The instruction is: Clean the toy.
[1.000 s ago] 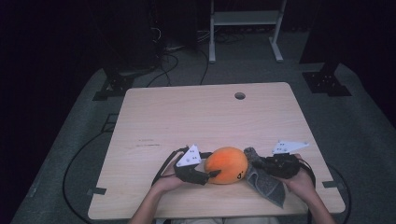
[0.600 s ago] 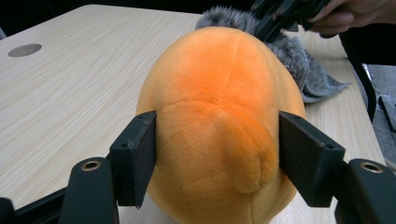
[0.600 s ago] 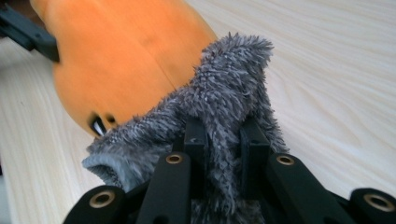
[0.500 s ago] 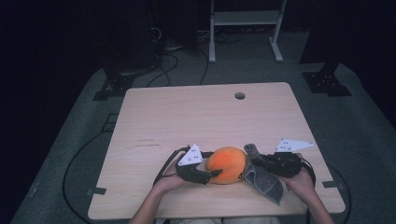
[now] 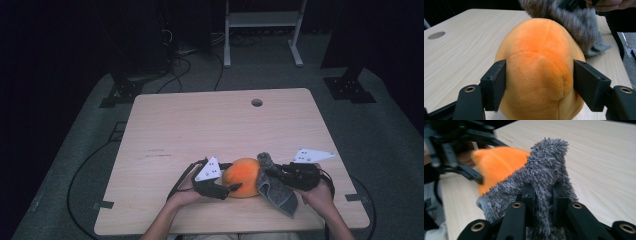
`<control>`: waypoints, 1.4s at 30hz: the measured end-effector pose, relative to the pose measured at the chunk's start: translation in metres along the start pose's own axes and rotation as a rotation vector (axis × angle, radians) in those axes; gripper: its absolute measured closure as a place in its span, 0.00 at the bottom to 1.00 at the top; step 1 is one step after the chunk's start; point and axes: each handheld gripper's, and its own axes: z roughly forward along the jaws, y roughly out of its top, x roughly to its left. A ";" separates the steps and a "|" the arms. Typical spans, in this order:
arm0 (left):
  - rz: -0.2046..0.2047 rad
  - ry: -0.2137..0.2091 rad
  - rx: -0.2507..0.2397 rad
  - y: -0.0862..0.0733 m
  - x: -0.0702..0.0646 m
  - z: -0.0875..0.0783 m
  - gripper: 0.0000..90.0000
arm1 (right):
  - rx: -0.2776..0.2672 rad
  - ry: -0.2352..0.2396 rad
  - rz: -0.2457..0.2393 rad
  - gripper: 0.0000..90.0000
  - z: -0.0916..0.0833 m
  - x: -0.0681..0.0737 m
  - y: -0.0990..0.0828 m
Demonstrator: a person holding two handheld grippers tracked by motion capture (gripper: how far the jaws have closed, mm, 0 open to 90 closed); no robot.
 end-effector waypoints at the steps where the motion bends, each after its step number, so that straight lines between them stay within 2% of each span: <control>1: 0.008 -0.001 -0.002 0.000 0.000 0.000 0.31 | 0.019 -0.006 -0.017 0.84 0.003 0.002 0.000; 2: 0.007 0.004 -0.005 0.000 0.000 -0.001 0.29 | 0.043 -0.021 -0.038 0.84 0.007 0.004 -0.001; 3: -0.017 0.013 -0.004 0.000 0.002 -0.002 0.26 | 0.048 -0.023 -0.037 0.84 0.007 0.003 -0.002; 5: -0.072 0.016 0.015 0.000 0.006 -0.002 0.17 | 0.050 -0.021 -0.010 0.84 0.006 -0.001 -0.006; 6: -0.086 0.018 0.019 -0.001 0.007 -0.002 0.17 | 0.061 -0.031 -0.008 0.84 0.004 -0.003 -0.008; 8: -0.084 0.009 0.012 -0.001 0.007 -0.002 0.30 | 0.076 -0.041 -0.001 0.84 0.002 -0.006 -0.010; 10: -0.057 0.023 0.018 0.002 0.005 -0.002 0.35 | 0.081 -0.063 -0.015 0.84 -0.002 -0.005 -0.007; 11: -0.040 0.025 0.018 0.002 0.003 -0.001 0.37 | 0.062 -0.060 -0.021 0.84 -0.006 -0.003 -0.004; 13: 0.002 0.015 0.010 0.003 -0.002 0.000 0.39 | 0.017 -0.029 -0.052 0.84 -0.013 0.007 0.008; 14: 0.024 0.009 0.008 0.004 -0.004 0.001 0.40 | 0.012 -0.023 -0.078 0.84 -0.013 0.013 0.013; 15: 0.044 0.007 0.009 0.004 -0.006 0.002 0.40 | 0.012 -0.020 -0.107 0.84 -0.013 0.019 0.017; 17: 0.058 0.007 0.012 0.006 -0.008 0.002 0.40 | 0.019 -0.026 -0.151 0.84 -0.008 0.027 0.023; 20: 0.063 0.005 0.015 0.006 -0.009 0.002 0.40 | 0.037 -0.038 -0.164 0.84 -0.005 0.031 0.025; 22: 0.081 -0.002 0.016 0.006 -0.011 0.002 0.41 | 0.040 -0.032 -0.181 0.84 -0.005 0.037 0.028; 25: 0.147 0.019 0.036 0.008 -0.016 0.004 0.41 | 0.034 0.018 -0.221 0.84 0.000 0.053 0.037; 27: 0.174 0.024 0.046 0.009 -0.019 0.005 0.41 | 0.044 0.027 -0.246 0.84 0.004 0.063 0.042; 29: 0.161 0.026 0.050 0.008 -0.019 0.004 0.41 | 0.071 0.015 -0.275 0.84 0.011 0.068 0.044; 30: 0.154 0.024 0.049 0.007 -0.018 0.004 0.42 | 0.072 0.015 -0.273 0.85 0.013 0.066 0.043; 32: 0.137 0.018 0.047 0.006 -0.015 0.003 0.42 | 0.066 0.019 -0.251 0.85 0.013 0.061 0.040; 36: 0.131 0.010 0.052 0.005 -0.014 0.003 0.43 | 0.048 0.025 -0.185 0.85 0.007 0.042 0.028; 38: 0.105 0.007 0.041 0.004 -0.011 0.003 0.43 | 0.041 0.017 -0.155 0.85 0.004 0.034 0.024; 40: 0.068 0.007 0.033 0.002 -0.007 0.002 0.41 | 0.040 0.020 -0.115 0.85 0.003 0.028 0.020; 42: -0.043 -0.011 0.030 0.002 0.000 0.001 0.30 | 0.042 0.014 -0.105 0.85 0.005 0.027 0.017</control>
